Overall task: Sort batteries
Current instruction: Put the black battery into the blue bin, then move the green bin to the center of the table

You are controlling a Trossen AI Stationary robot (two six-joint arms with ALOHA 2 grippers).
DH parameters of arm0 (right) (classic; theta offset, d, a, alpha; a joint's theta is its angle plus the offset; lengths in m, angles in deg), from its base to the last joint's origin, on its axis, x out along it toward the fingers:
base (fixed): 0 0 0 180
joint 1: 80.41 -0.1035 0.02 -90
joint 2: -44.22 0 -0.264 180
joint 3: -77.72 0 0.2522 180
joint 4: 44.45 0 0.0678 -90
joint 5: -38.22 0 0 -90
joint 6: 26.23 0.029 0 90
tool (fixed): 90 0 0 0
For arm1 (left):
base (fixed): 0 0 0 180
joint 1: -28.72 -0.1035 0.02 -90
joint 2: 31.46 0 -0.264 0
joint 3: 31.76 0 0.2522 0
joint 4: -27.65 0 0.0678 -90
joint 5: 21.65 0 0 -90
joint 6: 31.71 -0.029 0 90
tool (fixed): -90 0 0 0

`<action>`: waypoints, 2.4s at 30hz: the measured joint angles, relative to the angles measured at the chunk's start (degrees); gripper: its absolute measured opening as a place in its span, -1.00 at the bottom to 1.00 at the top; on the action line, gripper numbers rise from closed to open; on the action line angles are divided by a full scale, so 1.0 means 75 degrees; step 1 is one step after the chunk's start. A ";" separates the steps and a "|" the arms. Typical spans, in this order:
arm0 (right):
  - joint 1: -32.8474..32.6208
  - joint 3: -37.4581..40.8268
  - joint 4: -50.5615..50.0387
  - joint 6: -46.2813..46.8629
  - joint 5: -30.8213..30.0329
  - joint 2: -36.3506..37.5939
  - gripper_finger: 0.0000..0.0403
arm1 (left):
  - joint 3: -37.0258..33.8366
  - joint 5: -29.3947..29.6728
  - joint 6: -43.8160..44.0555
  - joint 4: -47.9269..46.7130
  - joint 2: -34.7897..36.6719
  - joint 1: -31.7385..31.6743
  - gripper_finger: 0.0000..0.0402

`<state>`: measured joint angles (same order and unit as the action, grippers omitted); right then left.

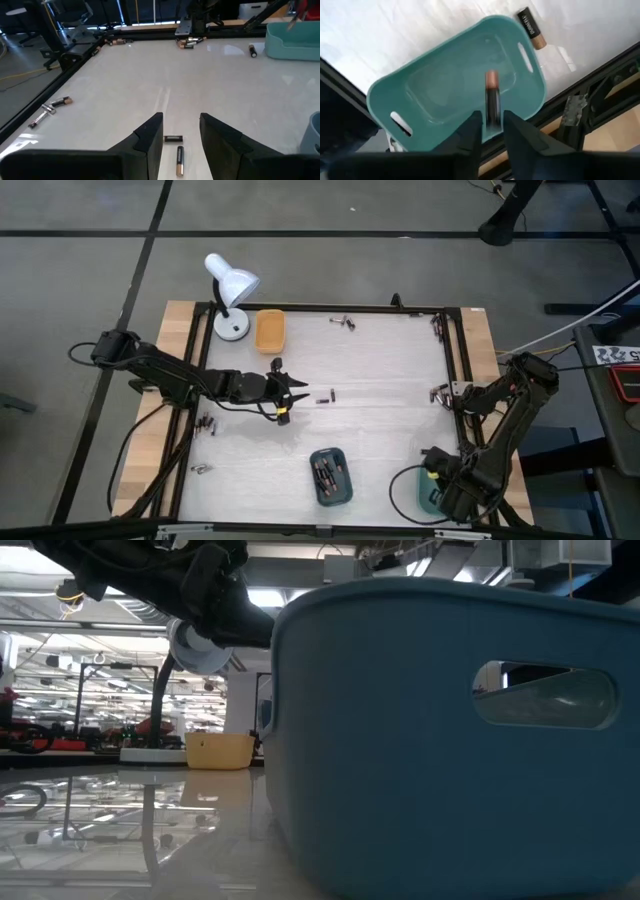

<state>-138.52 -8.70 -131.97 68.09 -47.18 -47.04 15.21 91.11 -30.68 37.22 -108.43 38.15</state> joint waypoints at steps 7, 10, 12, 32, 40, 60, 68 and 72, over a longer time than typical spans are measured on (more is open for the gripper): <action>0.0000 0.0000 -0.0340 -0.0074 -0.0034 0.0000 -0.20 | 0.0000 0.0000 0.0094 -0.0155 0.0000 0.0006 -0.41; 0.0000 0.0001 -0.0663 -0.0407 -0.0574 0.0000 -0.12 | 0.0000 0.0000 0.0154 -0.0104 0.0000 0.0000 -0.41; 0.0000 0.0074 -0.0547 -0.0644 -0.0878 0.0003 -0.09 | 0.0000 -0.0003 0.0223 -0.0005 0.0000 0.0000 -0.41; 0.0655 0.1807 0.0622 -0.3359 -0.0484 0.0004 -0.12 | 0.0000 -0.0016 0.0568 -0.0026 0.0009 0.0992 -0.41; 0.1220 0.2006 0.1340 -0.4425 -0.0610 0.0006 -0.12 | 0.0000 0.0017 0.0521 0.0078 0.0006 0.0717 -0.41; 0.1355 0.2919 0.2377 -0.5452 -0.0455 0.0026 -0.91 | 0.0000 0.0015 0.0657 -0.0064 0.0003 0.0694 -0.41; 0.1352 0.2571 0.2221 -0.5791 -0.0394 0.0386 -0.97 | 0.0000 0.0015 0.0642 -0.0064 0.0000 0.0679 -0.41; 0.1422 0.2000 0.2068 -0.5812 -0.0437 0.0765 -0.98 | 0.0000 0.0015 0.0638 -0.0061 0.0000 0.0679 -0.41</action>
<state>-127.86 6.30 -116.46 24.50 -50.46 -41.30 15.21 91.22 -25.90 36.76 -108.43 43.24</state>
